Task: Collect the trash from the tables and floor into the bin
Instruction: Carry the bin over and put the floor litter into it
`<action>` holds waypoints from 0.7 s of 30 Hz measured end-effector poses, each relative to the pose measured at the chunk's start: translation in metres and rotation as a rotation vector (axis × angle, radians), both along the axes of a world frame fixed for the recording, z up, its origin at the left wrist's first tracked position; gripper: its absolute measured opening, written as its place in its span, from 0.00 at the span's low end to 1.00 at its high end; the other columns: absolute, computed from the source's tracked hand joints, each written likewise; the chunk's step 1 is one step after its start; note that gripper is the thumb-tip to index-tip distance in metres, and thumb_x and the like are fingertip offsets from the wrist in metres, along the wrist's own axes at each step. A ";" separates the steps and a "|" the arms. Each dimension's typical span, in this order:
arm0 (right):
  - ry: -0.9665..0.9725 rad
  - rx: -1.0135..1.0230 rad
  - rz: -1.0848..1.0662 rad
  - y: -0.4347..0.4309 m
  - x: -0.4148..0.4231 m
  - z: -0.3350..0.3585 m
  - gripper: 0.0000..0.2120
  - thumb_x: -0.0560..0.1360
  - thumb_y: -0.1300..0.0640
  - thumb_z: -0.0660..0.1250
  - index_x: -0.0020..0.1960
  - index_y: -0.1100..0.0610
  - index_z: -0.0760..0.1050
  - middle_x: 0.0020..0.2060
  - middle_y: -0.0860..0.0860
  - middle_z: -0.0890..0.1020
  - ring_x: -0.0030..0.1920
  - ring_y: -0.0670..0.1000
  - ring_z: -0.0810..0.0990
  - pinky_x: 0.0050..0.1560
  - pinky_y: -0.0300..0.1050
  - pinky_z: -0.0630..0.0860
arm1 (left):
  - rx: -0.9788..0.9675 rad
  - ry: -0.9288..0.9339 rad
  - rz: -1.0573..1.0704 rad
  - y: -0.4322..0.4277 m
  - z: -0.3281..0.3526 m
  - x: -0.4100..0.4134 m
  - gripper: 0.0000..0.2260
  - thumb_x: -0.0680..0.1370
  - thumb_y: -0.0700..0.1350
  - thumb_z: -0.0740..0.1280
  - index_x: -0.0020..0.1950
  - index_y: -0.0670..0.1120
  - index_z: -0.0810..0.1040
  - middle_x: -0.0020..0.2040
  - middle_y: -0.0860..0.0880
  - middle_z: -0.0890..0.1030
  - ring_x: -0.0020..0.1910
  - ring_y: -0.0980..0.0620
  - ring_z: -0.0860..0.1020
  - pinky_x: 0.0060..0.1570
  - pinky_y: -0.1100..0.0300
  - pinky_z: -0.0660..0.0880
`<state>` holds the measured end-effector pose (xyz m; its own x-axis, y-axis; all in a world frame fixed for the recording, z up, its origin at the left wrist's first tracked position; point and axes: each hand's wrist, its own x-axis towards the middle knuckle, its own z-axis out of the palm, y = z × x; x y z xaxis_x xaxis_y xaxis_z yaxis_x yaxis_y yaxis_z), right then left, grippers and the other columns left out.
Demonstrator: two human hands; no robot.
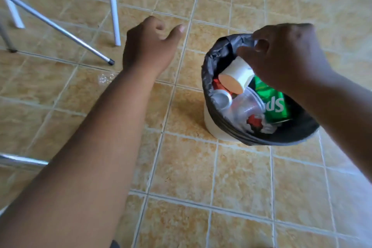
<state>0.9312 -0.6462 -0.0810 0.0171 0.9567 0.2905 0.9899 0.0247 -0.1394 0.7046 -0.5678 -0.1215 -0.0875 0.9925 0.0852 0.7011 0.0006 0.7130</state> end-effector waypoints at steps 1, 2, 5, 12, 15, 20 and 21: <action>0.042 0.033 0.063 0.005 -0.025 0.000 0.22 0.75 0.41 0.64 0.49 0.60 0.83 0.38 0.58 0.85 0.41 0.60 0.83 0.43 0.50 0.81 | -0.011 0.015 0.063 0.007 -0.007 -0.021 0.23 0.73 0.65 0.65 0.59 0.50 0.80 0.54 0.49 0.84 0.57 0.48 0.80 0.53 0.59 0.73; 0.076 0.040 0.117 0.011 -0.049 -0.003 0.22 0.75 0.42 0.65 0.53 0.60 0.83 0.41 0.57 0.86 0.42 0.58 0.84 0.45 0.50 0.81 | -0.032 0.033 0.122 0.013 -0.017 -0.043 0.23 0.73 0.64 0.66 0.59 0.50 0.80 0.55 0.48 0.84 0.58 0.47 0.80 0.54 0.59 0.73; 0.145 -0.064 0.223 0.033 -0.124 -0.031 0.23 0.75 0.41 0.65 0.59 0.58 0.81 0.47 0.56 0.85 0.46 0.58 0.84 0.48 0.52 0.81 | -0.115 0.081 0.292 0.016 -0.053 -0.112 0.21 0.73 0.62 0.66 0.58 0.48 0.80 0.57 0.47 0.84 0.61 0.46 0.79 0.57 0.56 0.74; 0.161 -0.497 0.244 0.067 -0.243 -0.160 0.21 0.75 0.48 0.69 0.65 0.55 0.74 0.57 0.60 0.77 0.58 0.62 0.78 0.52 0.50 0.76 | -0.548 0.263 0.565 -0.034 -0.160 -0.214 0.30 0.72 0.63 0.68 0.68 0.46 0.73 0.66 0.40 0.75 0.66 0.37 0.73 0.63 0.47 0.72; 0.109 -0.633 0.227 0.067 -0.264 -0.209 0.24 0.75 0.48 0.70 0.67 0.55 0.70 0.58 0.60 0.74 0.58 0.63 0.77 0.53 0.52 0.75 | -0.702 0.250 0.589 -0.048 -0.185 -0.219 0.34 0.72 0.62 0.71 0.70 0.43 0.68 0.69 0.40 0.70 0.68 0.37 0.71 0.62 0.47 0.71; 0.019 -0.644 0.283 0.050 -0.268 -0.245 0.20 0.78 0.59 0.66 0.69 0.55 0.67 0.55 0.60 0.73 0.52 0.62 0.80 0.45 0.50 0.74 | -0.813 0.224 0.519 -0.059 -0.218 -0.215 0.31 0.74 0.54 0.73 0.70 0.40 0.68 0.68 0.39 0.73 0.67 0.39 0.74 0.61 0.48 0.73; 0.028 -0.630 0.286 0.049 -0.266 -0.246 0.20 0.78 0.62 0.64 0.68 0.55 0.67 0.54 0.60 0.73 0.51 0.62 0.80 0.42 0.49 0.72 | -0.789 0.234 0.526 -0.062 -0.223 -0.215 0.27 0.75 0.51 0.73 0.68 0.40 0.69 0.67 0.39 0.75 0.65 0.39 0.75 0.59 0.49 0.74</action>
